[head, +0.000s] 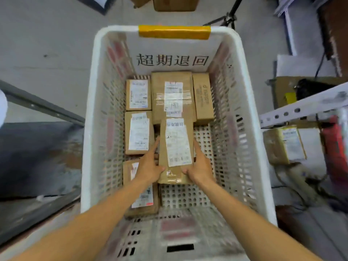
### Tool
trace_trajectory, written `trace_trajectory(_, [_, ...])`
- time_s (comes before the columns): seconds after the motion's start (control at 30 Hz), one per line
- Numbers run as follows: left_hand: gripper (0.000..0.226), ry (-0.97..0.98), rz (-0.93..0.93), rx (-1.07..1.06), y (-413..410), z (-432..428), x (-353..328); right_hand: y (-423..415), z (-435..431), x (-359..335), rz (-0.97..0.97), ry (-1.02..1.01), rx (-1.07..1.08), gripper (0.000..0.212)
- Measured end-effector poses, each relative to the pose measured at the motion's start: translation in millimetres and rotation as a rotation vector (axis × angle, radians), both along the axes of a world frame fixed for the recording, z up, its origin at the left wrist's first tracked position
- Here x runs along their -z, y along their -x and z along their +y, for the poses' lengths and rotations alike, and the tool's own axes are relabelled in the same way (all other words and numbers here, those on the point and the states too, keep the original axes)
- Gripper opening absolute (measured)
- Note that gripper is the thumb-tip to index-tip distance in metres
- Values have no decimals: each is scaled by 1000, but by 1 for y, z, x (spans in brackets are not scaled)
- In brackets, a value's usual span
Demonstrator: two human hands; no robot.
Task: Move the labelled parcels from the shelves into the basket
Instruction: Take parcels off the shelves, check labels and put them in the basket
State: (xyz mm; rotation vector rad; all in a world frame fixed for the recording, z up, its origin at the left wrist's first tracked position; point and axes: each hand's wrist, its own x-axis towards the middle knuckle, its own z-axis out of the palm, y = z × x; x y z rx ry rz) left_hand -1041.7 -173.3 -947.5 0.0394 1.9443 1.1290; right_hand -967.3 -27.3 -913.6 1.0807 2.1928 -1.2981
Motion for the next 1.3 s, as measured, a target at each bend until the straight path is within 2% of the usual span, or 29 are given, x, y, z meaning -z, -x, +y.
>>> trace_trajectory(0.13, [95, 10, 31, -6, -11, 3, 29, -7, 0, 24, 8, -50, 32, 71])
trace_trajectory(0.33, [91, 72, -83, 5, -16, 8, 29, -14, 13, 24, -99, 5, -38, 86])
trace_trajectory(0.43, [88, 116, -58, 25, -14, 10, 30, -15, 9, 35, -115, 30, 4, 88])
trace_trajectory(0.6, [84, 301, 93, 382, -2, 23, 43, 2, 5, 68, -162, 39, 69, 75])
trace_trajectory(0.67, [82, 407, 113, 505, -2, 23, 47, 8, 0, 81, -186, 57, 20, 78])
trace_trajectory(0.73, [79, 491, 230, 620, -1, 18, 52, 13, -4, 94, -200, 58, -5, 82])
trace_trajectory(0.83, [77, 509, 435, 851, 2, 7, 62, 13, -8, 108, -190, 59, 28, 83])
trace_trajectory(0.93, [76, 570, 513, 1052, 4, 5, 66, 10, -9, 117, -217, 14, -65, 87])
trace_trajectory(1.03, [71, 681, 670, 1237, 8, 10, 72, 12, -6, 127, -237, -24, -117, 89])
trace_trajectory(1.13, [73, 758, 714, 1289, 8, 13, 81, 16, -4, 131, -257, -32, -185, 94])
trace_trajectory(1.23, [69, 829, 662, 1311, 2, 18, 84, 20, 1, 127, -296, 110, -245, 100])
trace_trajectory(1.3, [71, 855, 618, 1291, 2, 23, 83, 25, 7, 123, -331, 168, -237, 97])
